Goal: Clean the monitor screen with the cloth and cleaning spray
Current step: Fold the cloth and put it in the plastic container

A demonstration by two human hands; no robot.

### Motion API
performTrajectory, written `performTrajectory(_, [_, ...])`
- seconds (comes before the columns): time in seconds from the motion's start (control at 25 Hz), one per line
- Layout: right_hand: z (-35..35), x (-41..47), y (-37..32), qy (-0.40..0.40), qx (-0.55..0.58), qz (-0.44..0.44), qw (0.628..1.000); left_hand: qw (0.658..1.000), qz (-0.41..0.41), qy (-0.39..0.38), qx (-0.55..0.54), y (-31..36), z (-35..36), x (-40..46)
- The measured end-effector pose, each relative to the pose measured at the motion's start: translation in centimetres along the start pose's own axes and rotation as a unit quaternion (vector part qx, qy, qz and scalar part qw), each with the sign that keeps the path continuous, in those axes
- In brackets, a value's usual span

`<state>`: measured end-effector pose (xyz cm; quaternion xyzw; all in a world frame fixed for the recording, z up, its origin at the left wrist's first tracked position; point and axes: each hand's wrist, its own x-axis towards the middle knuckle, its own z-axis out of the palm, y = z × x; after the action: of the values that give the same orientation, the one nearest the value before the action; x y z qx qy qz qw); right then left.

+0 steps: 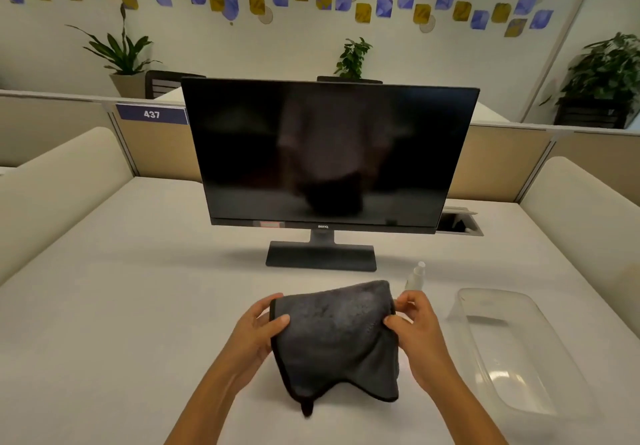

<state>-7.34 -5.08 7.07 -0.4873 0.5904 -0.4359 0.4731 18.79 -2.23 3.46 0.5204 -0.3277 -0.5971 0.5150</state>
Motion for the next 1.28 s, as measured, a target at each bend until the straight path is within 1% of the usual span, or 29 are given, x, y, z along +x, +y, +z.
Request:
performTrajectory(0.12, [-0.3,-0.3,0.6,0.006,0.01,-0.013,1.0,0.998,0.025,-0.003,0.051,1.2,1.1,-0.2])
performTrajectory(0.24, [-0.5,0.0,0.8,0.0,0.004,0.013,1.0,0.996,0.041,-0.003,0.075,2.0,1.0,-0.1])
performTrajectory(0.32, [-0.3,0.1,1.0,-0.031,0.014,0.037,0.999,0.994,0.049,-0.011,0.093,2.4,0.1,0.1])
performTrajectory(0.4, [0.5,0.3,1.8,-0.06,-0.032,0.056,0.996,0.988,0.052,-0.01,0.146,2.5,-0.7,0.6])
performTrajectory(0.44, [1.2,0.4,2.4,-0.063,-0.066,0.062,0.994,0.981,0.053,-0.001,0.187,2.3,-1.0,1.0])
performTrajectory(0.52, [2.4,0.9,3.6,-0.042,-0.132,0.06,0.988,0.959,0.059,0.026,0.275,1.4,-1.2,2.2])
performTrajectory(0.6, [3.1,1.8,4.4,-0.007,-0.194,0.04,0.98,0.927,0.071,0.062,0.362,0.5,-1.1,3.4])
performTrajectory(0.68, [3.7,2.8,4.8,0.006,-0.223,0.033,0.974,0.899,0.088,0.092,0.42,0.0,-0.9,4.7])
performTrajectory(0.72, [3.9,3.1,4.8,0.003,-0.214,0.039,0.976,0.895,0.09,0.099,0.426,-0.2,-0.8,5.2])
performTrajectory(0.76, [4.1,3.3,4.8,-0.003,-0.198,0.049,0.979,0.903,0.077,0.099,0.411,-0.4,-0.7,5.5])
performTrajectory(0.88, [4.6,3.6,5.1,-0.022,-0.172,0.079,0.982,0.946,-0.021,0.077,0.315,-0.7,-0.1,5.6])
performTrajectory(0.96, [4.7,3.3,5.1,-0.026,-0.164,0.088,0.982,0.955,-0.045,0.063,0.285,-0.7,0.2,5.2])
performTrajectory(1.04, [4.7,2.9,4.9,-0.028,-0.142,0.089,0.986,0.962,-0.027,0.048,0.269,-0.7,0.1,4.7])
performTrajectory(1.12, [4.4,2.1,4.6,-0.031,-0.115,0.083,0.989,0.963,0.022,0.028,0.265,-0.9,-0.3,3.7])
performTrajectory(1.2, [3.8,1.3,4.8,-0.038,-0.118,0.067,0.99,0.956,0.078,-0.001,0.282,-1.2,-1.1,2.2])
performTrajectory(1.28, [3.0,0.3,5.1,-0.053,-0.155,0.034,0.986,0.942,0.138,-0.045,0.304,-1.7,-2.3,0.7])
